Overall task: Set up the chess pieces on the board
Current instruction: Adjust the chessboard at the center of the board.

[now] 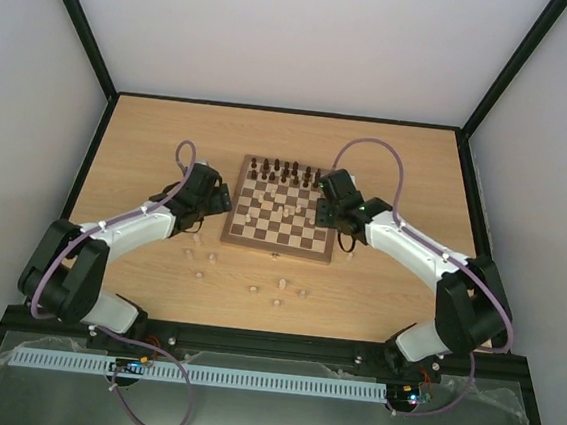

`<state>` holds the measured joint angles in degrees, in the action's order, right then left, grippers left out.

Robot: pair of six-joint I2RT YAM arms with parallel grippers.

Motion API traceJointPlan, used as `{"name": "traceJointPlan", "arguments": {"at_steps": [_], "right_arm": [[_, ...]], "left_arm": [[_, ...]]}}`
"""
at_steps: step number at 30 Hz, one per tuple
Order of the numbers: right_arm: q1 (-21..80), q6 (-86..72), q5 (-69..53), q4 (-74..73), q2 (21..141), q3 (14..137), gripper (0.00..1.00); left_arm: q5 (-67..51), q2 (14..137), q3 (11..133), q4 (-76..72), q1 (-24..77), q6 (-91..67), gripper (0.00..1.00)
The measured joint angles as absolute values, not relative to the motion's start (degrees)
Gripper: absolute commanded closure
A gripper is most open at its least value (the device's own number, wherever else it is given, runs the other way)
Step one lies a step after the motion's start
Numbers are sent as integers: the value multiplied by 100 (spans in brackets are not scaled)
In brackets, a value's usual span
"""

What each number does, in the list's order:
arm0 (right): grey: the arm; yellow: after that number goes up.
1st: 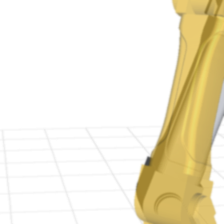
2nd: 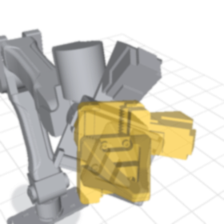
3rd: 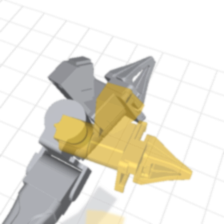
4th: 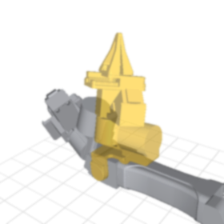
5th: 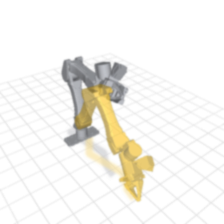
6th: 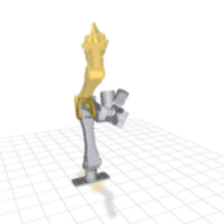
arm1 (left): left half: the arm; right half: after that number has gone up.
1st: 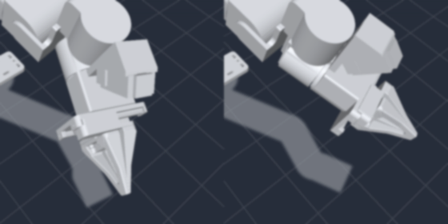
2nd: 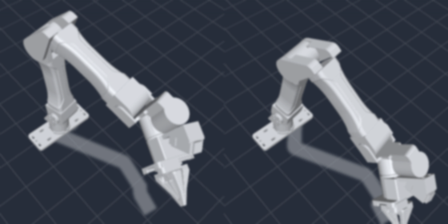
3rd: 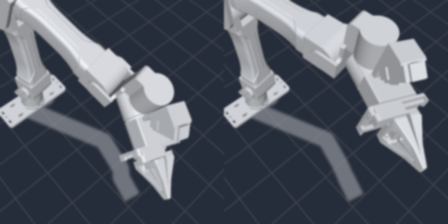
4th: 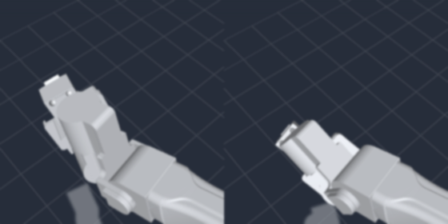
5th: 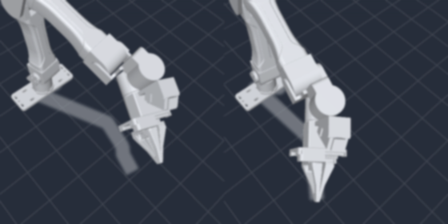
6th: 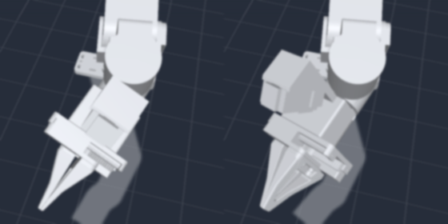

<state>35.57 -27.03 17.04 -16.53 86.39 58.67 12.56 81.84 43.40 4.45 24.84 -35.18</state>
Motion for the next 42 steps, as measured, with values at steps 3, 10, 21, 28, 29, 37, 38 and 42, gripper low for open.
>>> {"name": "traceJointPlan", "arguments": {"at_steps": [3, 10, 21, 28, 29, 37, 38, 42], "right_arm": [[3306, -2720, 1562, -1616, 8447, 5588, 52], [2792, -2770, 1313, -1452, 8442, 5223, 60], [2624, -2851, 1085, -1212, 8864, 5166, 70], [2624, -2877, 915, -1085, 9142, 5175, 72], [2624, -2884, 882, -1070, 9183, 5181, 72], [2620, -2950, 672, -976, 9330, 5221, 71], [2615, -2963, 650, -958, 9345, 5227, 71], [2536, -3033, 486, -856, 9413, 5251, 71]], "left_arm": [[1306, 8346, 4342, 384, 2484, -3524, 22], [1459, 8709, 4431, 353, 2477, -3494, 22], [1503, 8973, 4626, 233, 2440, -3465, 27], [1420, 9216, 4626, 161, 2344, -3391, 35], [1387, 9242, 4626, 150, 2342, -3387, 35], [972, 9273, 4624, -137, 2333, -3358, 33], [899, 9275, 4624, -183, 2335, -3356, 33], [674, 9275, 4624, -362, 2375, -3358, 32]]}}
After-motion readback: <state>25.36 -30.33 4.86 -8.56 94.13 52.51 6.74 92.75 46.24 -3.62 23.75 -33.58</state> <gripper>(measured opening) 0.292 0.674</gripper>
